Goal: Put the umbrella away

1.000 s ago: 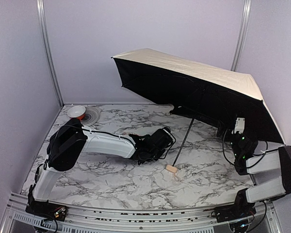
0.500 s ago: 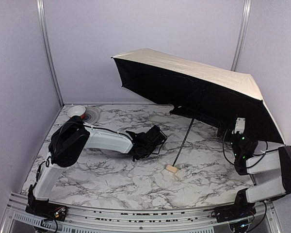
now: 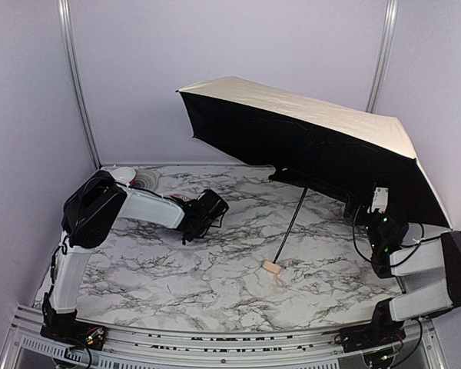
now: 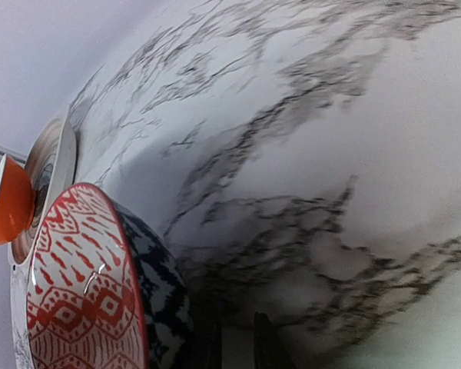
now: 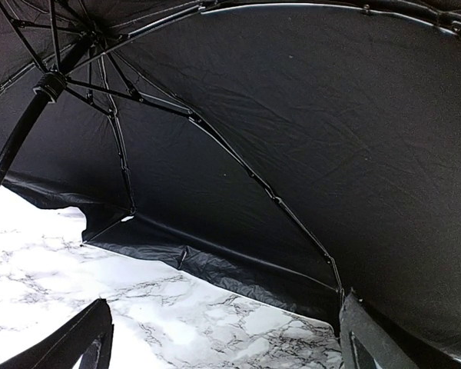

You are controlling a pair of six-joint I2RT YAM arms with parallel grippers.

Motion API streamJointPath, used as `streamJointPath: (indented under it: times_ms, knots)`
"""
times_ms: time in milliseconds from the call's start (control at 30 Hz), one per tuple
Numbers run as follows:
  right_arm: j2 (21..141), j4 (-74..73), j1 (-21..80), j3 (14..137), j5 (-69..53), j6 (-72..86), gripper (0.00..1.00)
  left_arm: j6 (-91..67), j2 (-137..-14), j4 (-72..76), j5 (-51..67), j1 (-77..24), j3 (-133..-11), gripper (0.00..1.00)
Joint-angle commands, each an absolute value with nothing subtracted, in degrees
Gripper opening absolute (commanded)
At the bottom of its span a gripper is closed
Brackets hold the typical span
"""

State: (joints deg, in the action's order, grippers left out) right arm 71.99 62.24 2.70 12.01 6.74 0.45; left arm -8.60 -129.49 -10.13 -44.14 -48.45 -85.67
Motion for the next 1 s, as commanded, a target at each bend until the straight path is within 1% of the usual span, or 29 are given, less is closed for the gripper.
streamJointPath:
  times_ms: [0,333,500,567,667,767,833,933,967]
  knots:
    - [71.72,63.19,2.82,12.27,7.37,1.09,1.0,-10.48,-127.79,-12.8,-40.4,-43.69,-82.87,0.15]
    - [71.44,63.08,2.81,11.97,7.81,0.77,1.0,-10.5,-127.45,-12.85,-36.16,-35.11,-82.6,0.15]
    - [71.28,62.64,2.81,12.05,7.82,0.75,1.0,-9.01,-127.86,-11.91,-36.0,-34.05,-82.58,0.15]
    - [71.28,62.18,2.82,12.18,7.05,0.64,1.0,-8.3,-127.42,-10.98,-34.01,-34.18,-82.09,0.15]
    - [70.82,58.56,2.87,13.89,2.96,0.34,0.99,-8.56,-124.76,-8.24,-30.81,-34.34,-79.71,0.15]
    - [69.53,49.77,2.95,18.48,-3.98,1.0,0.95,-7.54,-120.22,-3.7,-28.66,-35.44,-76.05,0.15]
    - [69.04,44.83,3.5,21.72,-9.09,1.03,0.93,-5.3,-116.87,0.01,-27.56,-37.03,-73.32,0.21]
    - [68.66,41.35,6.42,24.88,-13.99,1.58,0.93,-1.71,-111.83,5.26,-26.08,-40.93,-68.88,0.36]
    - [68.71,41.4,7.19,25.29,-16.1,2.74,0.93,-0.32,-110.16,6.61,-25.47,-42.02,-67.54,0.39]
